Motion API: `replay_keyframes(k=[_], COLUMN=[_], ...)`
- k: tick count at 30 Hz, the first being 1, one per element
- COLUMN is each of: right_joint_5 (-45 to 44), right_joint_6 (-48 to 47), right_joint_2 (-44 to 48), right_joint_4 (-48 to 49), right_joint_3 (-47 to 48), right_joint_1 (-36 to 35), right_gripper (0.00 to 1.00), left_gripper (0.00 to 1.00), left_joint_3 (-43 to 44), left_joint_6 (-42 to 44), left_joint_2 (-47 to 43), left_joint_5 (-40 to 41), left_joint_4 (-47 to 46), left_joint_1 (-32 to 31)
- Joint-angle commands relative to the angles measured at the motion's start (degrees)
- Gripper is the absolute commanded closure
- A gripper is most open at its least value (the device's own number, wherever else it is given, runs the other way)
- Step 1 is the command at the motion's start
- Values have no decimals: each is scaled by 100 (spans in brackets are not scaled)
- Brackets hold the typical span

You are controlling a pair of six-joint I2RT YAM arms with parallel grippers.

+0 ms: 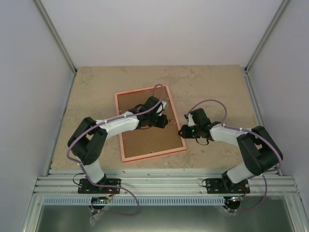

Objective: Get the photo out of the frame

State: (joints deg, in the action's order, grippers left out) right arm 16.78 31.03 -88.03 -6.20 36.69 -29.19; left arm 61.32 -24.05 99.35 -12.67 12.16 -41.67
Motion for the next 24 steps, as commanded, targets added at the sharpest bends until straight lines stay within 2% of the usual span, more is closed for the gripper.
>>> replay_keyframes(k=[1, 18, 24], right_joint_5=[-63, -63, -83], right_joint_6=[69, 64, 45], right_joint_2=[-199, -349, -372], right_joint_4=[-23, -32, -51], right_joint_3=[36, 153, 207], right_joint_1=[-78, -87, -87], right_gripper=[100, 99, 100], left_gripper=[100, 100, 100], left_joint_3=[-1, 288, 482], left_joint_6=[56, 432, 712], left_joint_2=[-184, 301, 371], left_joint_5=[197, 103, 109], left_joint_4=[118, 416, 918], left_joint_1=[-34, -233, -322])
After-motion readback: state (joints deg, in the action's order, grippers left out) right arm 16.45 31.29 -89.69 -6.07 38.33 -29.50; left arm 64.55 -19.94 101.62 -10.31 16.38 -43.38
